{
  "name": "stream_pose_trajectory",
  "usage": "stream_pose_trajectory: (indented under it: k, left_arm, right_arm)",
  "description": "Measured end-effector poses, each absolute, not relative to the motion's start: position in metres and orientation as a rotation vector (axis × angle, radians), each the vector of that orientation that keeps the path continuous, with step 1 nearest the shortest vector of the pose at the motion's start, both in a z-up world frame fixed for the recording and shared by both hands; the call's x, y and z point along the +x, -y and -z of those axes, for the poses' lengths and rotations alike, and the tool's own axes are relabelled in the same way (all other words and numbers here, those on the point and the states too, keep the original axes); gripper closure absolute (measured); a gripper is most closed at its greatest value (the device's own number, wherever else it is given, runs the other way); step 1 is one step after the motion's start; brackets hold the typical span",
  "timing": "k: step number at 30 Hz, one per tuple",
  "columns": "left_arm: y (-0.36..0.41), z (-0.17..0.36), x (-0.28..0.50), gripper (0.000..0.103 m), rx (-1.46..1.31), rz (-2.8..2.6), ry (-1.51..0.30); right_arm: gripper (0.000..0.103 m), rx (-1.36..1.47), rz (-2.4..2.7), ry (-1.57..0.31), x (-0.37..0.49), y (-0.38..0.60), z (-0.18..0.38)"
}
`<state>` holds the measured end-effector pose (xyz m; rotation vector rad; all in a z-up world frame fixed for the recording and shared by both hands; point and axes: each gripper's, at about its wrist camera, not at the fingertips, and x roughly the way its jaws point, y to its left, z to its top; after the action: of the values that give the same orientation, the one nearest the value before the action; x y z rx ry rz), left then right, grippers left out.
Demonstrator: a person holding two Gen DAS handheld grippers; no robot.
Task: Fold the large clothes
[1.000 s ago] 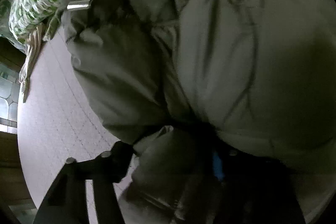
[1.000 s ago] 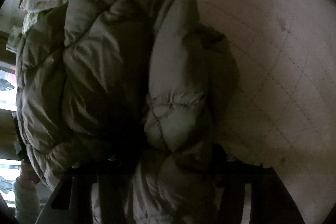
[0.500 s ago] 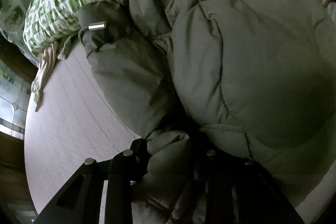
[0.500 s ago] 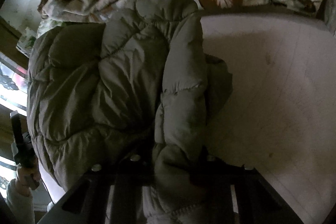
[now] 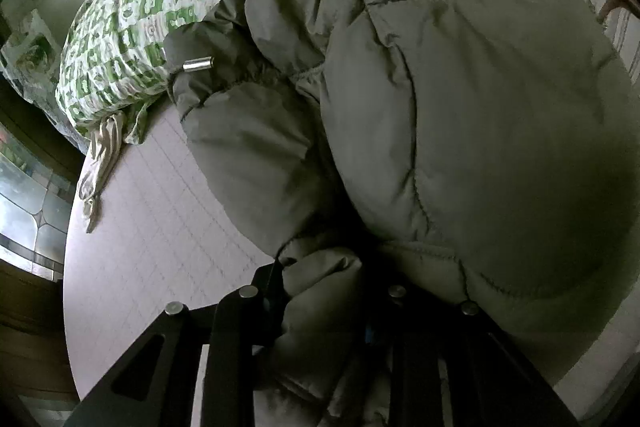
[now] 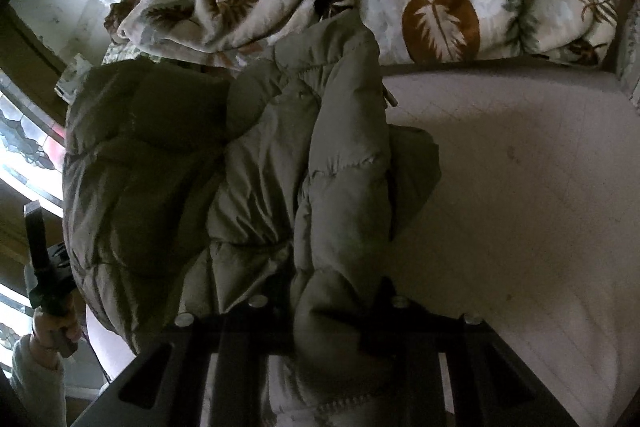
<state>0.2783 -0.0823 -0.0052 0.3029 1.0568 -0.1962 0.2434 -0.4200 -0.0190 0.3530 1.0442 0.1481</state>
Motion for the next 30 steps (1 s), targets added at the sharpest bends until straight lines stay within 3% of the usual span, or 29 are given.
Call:
stream_pose_trajectory:
  k: [9, 19, 25, 30]
  left_arm:
    - [0.064, 0.0, 0.265, 0.075, 0.282, 0.219, -1.049]
    - [0.051, -0.016, 0.197, 0.078, 0.3, 0.257, -1.021]
    - [0.033, 0.032, 0.191, 0.079, 0.3, 0.202, -1.123]
    - [0.018, 0.073, 0.208, 0.076, 0.235, 0.146, -1.16]
  right_arm:
    - [0.077, 0.36, -0.167, -1.027, 0.224, 0.407, 0.002]
    - [0.077, 0.34, -0.22, -1.016, 0.158, 0.389, -0.008]
    - [0.077, 0.346, -0.159, -1.061, 0.139, 0.392, 0.025]
    - [0.074, 0.452, -0.024, -1.127, 0.133, 0.424, 0.088]
